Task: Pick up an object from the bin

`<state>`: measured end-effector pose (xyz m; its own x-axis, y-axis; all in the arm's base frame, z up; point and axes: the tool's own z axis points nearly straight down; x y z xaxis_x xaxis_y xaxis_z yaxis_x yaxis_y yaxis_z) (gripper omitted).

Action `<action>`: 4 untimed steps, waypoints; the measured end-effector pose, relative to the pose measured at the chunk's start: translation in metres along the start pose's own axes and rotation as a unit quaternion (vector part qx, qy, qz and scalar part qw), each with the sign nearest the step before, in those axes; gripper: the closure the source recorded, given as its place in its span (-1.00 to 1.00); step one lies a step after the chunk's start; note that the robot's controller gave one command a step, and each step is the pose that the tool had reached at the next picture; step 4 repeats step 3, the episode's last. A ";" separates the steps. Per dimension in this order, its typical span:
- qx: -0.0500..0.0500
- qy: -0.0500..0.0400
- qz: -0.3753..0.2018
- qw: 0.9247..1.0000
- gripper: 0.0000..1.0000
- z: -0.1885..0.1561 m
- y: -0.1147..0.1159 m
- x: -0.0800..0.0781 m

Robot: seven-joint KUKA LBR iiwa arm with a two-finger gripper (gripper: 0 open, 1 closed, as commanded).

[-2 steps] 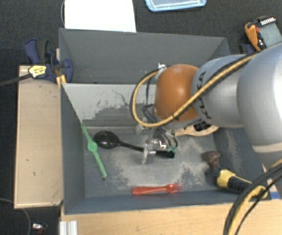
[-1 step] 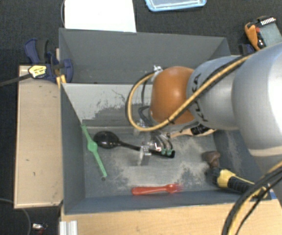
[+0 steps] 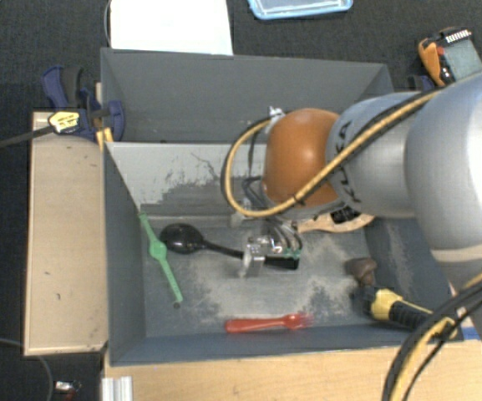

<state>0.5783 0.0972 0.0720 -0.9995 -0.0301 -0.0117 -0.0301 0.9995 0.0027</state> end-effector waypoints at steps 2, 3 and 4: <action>-0.001 0.001 0.015 1.000 1.00 0.000 0.012 0.006; -0.001 0.000 0.016 1.000 1.00 -0.003 0.012 0.006; -0.001 0.000 0.016 1.000 1.00 -0.003 0.012 0.006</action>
Offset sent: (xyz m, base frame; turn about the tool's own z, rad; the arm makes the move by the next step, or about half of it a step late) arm 0.0000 0.0000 0.0000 0.0000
